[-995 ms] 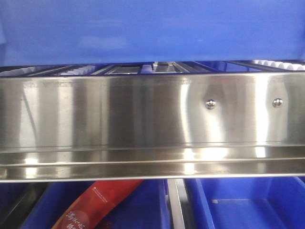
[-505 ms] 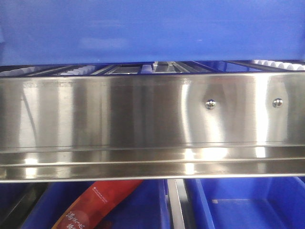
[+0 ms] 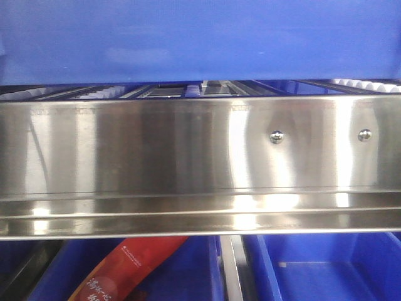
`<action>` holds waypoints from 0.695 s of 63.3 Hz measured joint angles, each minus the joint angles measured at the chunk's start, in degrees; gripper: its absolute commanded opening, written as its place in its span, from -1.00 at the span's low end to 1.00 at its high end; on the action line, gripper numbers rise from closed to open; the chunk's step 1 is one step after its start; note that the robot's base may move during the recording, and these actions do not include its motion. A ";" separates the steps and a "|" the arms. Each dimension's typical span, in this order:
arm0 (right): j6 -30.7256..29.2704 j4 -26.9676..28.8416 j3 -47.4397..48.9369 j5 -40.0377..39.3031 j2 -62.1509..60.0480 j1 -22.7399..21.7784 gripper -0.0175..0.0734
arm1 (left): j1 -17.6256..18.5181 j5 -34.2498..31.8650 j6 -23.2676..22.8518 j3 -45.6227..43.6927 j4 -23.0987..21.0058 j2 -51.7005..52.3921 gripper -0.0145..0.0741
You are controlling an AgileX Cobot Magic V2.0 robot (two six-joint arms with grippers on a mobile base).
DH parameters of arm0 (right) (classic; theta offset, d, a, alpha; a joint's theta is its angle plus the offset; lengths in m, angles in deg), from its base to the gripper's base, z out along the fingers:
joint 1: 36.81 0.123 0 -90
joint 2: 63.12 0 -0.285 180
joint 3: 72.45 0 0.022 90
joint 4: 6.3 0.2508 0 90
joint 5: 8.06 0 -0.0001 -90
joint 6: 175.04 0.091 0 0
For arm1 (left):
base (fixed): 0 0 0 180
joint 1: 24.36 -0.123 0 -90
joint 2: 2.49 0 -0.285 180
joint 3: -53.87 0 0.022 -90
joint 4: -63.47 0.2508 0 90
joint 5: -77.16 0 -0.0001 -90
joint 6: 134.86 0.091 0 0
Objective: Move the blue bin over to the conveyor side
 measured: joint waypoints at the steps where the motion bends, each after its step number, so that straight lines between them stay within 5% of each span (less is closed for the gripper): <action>1: 0.00 0.00 0.00 0.00 0.00 0.00 -0.78 | 0.00 0.00 0.00 0.00 0.00 0.00 -0.72; 44: 0.00 0.00 0.00 -0.23 0.00 0.00 -0.78 | 0.00 0.00 0.00 0.00 0.21 0.00 -0.72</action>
